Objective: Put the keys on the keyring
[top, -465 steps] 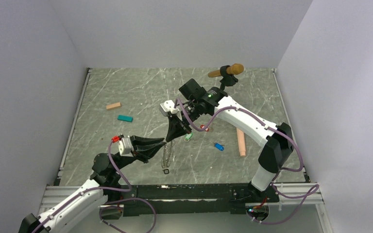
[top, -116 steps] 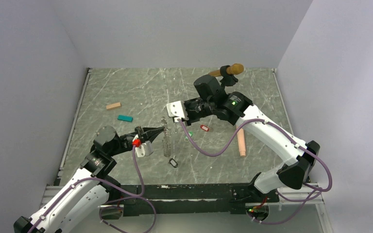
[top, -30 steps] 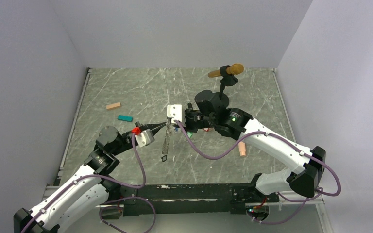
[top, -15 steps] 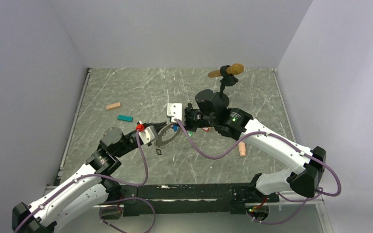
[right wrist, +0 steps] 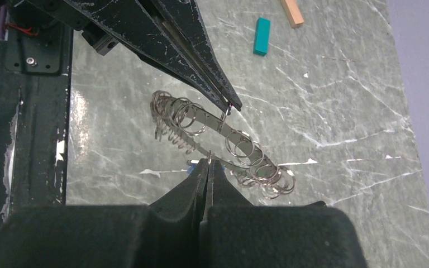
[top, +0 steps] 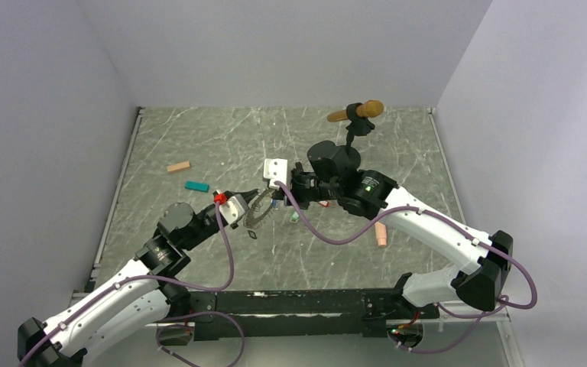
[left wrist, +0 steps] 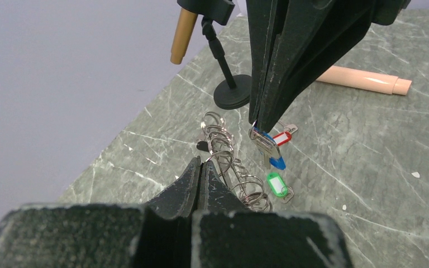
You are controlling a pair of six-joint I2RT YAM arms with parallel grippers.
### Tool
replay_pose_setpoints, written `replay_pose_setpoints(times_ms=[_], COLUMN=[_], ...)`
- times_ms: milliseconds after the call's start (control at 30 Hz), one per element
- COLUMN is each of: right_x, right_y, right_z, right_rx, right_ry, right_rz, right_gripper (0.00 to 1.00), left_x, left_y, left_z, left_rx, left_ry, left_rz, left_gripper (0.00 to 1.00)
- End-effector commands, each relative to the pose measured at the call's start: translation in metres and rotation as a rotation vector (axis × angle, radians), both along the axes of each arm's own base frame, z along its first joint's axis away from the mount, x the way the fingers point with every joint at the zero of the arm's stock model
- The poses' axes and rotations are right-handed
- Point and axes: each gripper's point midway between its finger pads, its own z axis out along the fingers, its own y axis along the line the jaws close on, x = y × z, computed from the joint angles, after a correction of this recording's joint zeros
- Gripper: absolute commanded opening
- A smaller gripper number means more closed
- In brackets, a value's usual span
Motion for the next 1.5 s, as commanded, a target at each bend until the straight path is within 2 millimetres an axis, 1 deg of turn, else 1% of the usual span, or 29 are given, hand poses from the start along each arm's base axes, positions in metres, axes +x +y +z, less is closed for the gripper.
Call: replay_pose_setpoints(times_ms=[0,333,1000,1467], right_x=[-0.001,0.009,0.007,0.013], right_y=[0.006,0.012,0.014,0.016], right_z=[0.024,0.024,0.015,0.014], right_rx=[0.096,0.132,0.126,0.134], right_ry=[0.019,0.043,0.076,0.081], right_rz=[-0.02,-0.077,-0.082,-0.109], right_gripper=[0.0,0.0,0.0,0.0], left_x=[-0.001,-0.001,-0.003,-0.003], left_y=[0.005,0.004,0.002,0.001], left_z=[0.039,0.04,0.039,0.039], left_rx=[-0.114,-0.123,-0.125,-0.127], left_ry=[-0.077,-0.077,-0.067,-0.064], left_rz=[0.025,0.027,0.012,0.01], left_gripper=[0.0,0.0,0.0,0.0])
